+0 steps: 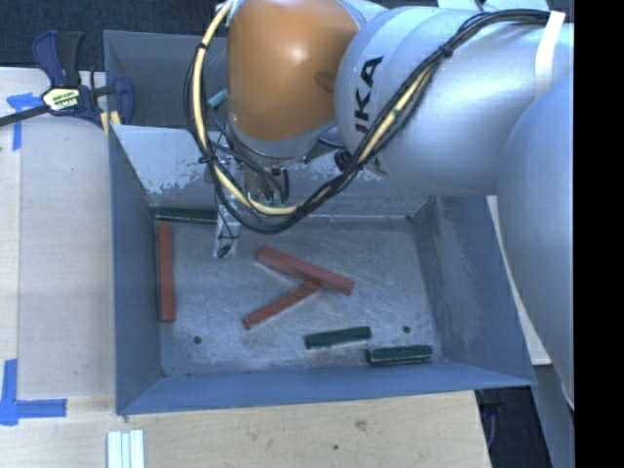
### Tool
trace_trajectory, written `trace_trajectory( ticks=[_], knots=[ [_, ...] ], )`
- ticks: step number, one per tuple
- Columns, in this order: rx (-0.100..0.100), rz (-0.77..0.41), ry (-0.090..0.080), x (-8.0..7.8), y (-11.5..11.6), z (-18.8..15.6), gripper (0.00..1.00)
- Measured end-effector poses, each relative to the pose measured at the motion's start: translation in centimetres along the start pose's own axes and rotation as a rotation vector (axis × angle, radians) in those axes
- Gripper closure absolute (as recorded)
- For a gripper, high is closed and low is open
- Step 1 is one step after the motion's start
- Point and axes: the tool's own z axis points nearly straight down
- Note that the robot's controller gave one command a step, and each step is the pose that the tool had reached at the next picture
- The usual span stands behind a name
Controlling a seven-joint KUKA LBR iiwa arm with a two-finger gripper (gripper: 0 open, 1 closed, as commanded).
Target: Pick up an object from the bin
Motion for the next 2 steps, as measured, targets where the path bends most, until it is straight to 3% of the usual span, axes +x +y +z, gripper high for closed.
trace_trajectory(
  ticks=[1,2],
  knots=[
    [0.002,-0.385,-0.007,1.3,-6.5,-1.4,0.0],
    [0.001,-0.562,0.0,-0.8,-13.5,13.7,0.0]
  ],
)
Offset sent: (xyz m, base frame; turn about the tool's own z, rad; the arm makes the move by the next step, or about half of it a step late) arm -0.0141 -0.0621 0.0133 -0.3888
